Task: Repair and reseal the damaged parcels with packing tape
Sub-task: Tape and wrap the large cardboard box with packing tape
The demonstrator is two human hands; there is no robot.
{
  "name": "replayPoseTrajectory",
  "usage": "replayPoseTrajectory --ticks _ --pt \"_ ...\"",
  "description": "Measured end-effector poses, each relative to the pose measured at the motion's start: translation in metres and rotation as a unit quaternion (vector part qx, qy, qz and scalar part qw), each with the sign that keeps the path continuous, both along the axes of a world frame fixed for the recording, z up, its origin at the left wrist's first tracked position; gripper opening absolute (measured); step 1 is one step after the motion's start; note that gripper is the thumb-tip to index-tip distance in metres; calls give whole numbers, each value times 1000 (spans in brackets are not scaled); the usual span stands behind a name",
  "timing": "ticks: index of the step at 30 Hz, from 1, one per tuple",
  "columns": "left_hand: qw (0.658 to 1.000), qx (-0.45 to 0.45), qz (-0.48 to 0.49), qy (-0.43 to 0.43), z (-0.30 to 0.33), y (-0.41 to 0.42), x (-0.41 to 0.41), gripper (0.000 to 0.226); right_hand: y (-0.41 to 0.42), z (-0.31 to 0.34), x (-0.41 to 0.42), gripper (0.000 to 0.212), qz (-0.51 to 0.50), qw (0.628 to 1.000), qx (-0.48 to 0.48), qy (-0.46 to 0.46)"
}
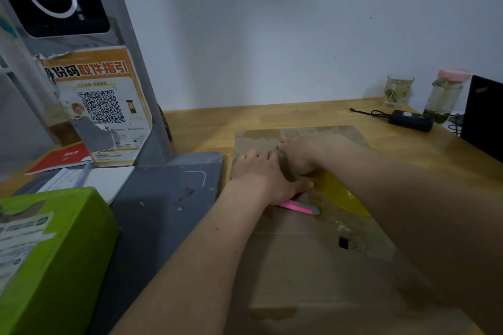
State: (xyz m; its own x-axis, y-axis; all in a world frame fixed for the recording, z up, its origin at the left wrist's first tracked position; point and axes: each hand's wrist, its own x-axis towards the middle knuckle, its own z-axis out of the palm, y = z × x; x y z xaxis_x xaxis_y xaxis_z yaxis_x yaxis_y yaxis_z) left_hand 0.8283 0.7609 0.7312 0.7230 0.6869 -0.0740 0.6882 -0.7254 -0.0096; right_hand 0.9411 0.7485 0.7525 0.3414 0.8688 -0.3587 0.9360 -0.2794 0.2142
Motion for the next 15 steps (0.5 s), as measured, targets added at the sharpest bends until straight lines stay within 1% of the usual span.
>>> replayPoseTrajectory --ticks 2,4,5,7,8,9,10,11,12,13,15 --pt "1000 -11 8 -15 2 -2 -2 92 -4 7 4 54 -9 998 37 57" --pt "996 -60 40 -57 4 -2 -4 84 -16 16 15 51 -27 985 126 117" --pt "990 -89 58 -96 6 -2 -5 76 -25 22 22 53 -41 973 185 135" --pt "972 -107 76 -193 9 -5 -6 46 -46 32 32 48 -59 938 302 159" --pt "963 -95 78 -240 10 -9 -8 31 -59 37 35 41 -62 920 348 169" --pt "955 -73 77 -278 12 -15 -9 20 -72 42 37 31 -66 903 385 178" --pt "948 -54 74 -306 14 -22 -11 15 -86 46 38 20 -71 887 415 189" --pt "941 -45 70 -327 15 -30 -13 15 -100 49 39 13 -77 873 436 202" --pt "935 -44 67 -344 17 -39 -16 18 -114 51 41 11 -83 864 448 214" --pt "929 -51 63 -361 18 -49 -18 20 -125 49 42 13 -91 858 456 218" --pt "912 -82 56 -398 16 -67 -23 25 -144 40 43 24 -107 844 479 217"
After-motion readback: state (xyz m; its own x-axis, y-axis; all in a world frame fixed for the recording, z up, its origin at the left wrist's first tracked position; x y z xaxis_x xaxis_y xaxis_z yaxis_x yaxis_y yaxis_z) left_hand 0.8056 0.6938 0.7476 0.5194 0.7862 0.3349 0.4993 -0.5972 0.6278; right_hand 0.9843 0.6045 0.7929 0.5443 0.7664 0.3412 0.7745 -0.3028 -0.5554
